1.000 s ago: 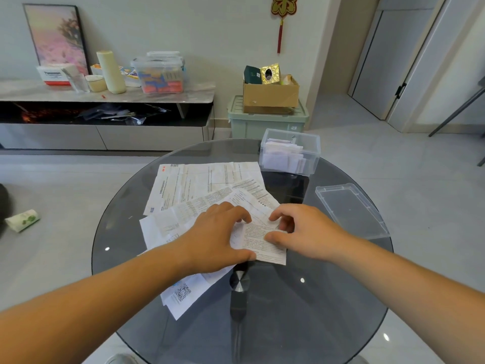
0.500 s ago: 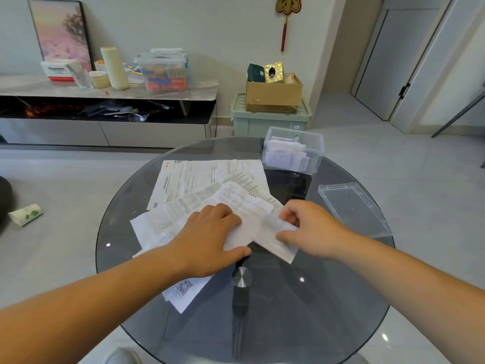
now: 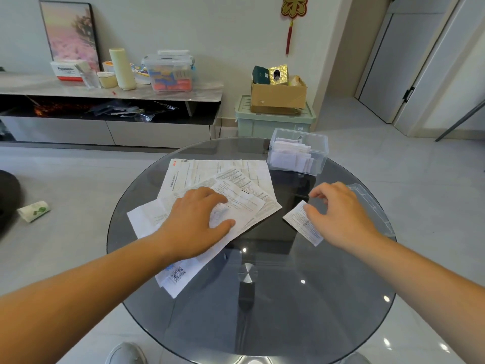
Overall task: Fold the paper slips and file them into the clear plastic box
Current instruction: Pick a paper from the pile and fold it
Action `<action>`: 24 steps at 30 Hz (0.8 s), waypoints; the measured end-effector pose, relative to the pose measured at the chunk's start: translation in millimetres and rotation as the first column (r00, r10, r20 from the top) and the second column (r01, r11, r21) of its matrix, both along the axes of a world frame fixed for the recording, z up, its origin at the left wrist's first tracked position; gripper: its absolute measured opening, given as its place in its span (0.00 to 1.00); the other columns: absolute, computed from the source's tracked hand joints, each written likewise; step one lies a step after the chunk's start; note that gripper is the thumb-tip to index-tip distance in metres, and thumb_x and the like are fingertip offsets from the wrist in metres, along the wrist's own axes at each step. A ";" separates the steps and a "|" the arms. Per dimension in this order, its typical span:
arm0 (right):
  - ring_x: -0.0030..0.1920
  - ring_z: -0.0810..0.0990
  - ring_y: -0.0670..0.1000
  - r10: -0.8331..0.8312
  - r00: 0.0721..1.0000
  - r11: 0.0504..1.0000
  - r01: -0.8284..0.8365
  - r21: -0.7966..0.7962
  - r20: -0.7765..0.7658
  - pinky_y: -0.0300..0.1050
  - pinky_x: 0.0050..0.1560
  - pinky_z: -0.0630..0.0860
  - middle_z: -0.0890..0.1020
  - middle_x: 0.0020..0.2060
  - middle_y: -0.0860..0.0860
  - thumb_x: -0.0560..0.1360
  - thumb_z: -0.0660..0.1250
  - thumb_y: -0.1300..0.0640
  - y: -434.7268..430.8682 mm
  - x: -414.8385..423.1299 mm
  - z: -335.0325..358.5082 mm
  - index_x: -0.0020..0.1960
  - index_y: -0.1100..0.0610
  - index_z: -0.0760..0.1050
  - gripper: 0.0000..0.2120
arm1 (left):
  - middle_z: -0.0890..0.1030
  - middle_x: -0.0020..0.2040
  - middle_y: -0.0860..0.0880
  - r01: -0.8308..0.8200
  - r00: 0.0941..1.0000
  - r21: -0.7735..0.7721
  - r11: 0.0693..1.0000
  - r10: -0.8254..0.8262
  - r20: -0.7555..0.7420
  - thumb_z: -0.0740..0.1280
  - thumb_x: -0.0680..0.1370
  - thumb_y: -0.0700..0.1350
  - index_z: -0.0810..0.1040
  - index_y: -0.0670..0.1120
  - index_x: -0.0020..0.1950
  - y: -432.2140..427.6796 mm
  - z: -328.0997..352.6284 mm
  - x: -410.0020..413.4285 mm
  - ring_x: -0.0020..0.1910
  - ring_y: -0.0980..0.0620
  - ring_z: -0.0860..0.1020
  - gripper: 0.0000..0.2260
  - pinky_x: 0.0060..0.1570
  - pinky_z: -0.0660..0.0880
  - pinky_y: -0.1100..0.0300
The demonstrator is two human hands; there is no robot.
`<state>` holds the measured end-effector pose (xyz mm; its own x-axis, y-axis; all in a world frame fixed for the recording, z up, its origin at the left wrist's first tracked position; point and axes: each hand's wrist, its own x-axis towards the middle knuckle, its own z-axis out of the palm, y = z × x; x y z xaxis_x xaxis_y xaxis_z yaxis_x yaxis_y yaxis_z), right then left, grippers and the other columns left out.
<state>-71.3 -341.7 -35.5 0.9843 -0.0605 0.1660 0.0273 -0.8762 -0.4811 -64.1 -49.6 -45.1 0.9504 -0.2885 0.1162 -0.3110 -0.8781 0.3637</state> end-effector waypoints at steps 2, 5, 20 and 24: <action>0.60 0.71 0.49 0.031 0.998 1.000 -0.030 -0.005 0.055 0.46 0.57 0.71 0.71 0.55 0.45 0.78 0.68 0.50 3.7 -1.7 2.3 0.57 0.49 0.75 0.09 | 0.70 0.72 0.51 -0.096 0.995 0.028 0.995 0.096 -0.017 0.67 0.77 0.63 0.70 0.54 0.72 5.7 5.1 4.2 0.70 0.49 0.68 0.27 0.70 0.66 0.48; 0.54 0.72 0.45 0.132 0.981 0.991 -0.132 -0.009 0.143 0.41 0.52 0.67 0.72 0.48 0.40 0.77 0.69 0.51 16.2 -9.6 7.2 0.49 0.47 0.77 0.03 | 0.71 0.71 0.49 -0.212 0.967 0.149 0.966 0.229 -0.112 0.71 0.71 0.67 0.67 0.54 0.73 15.4 12.4 8.8 0.68 0.47 0.69 0.35 0.66 0.70 0.48; 0.73 0.60 0.44 0.580 0.768 0.776 -0.622 -0.102 -0.270 0.50 0.74 0.58 0.68 0.73 0.39 0.80 0.51 0.35 86.4 -27.0 -10.4 0.75 0.45 0.66 0.27 | 0.76 0.53 0.53 -0.338 0.892 -0.016 0.941 0.314 -0.326 0.78 0.69 0.59 0.66 0.53 0.70 28.6 22.8 10.7 0.49 0.51 0.78 0.35 0.50 0.79 0.54; 0.69 0.65 0.40 0.530 0.817 0.838 -0.545 -0.005 -0.227 0.43 0.71 0.64 0.73 0.68 0.38 0.81 0.57 0.40 77.1 -26.5 -7.6 0.72 0.46 0.71 0.22 | 0.80 0.44 0.52 -0.385 0.867 -0.249 0.889 0.256 -0.427 0.73 0.77 0.49 0.71 0.54 0.62 32.5 27.7 10.3 0.40 0.54 0.80 0.17 0.35 0.74 0.62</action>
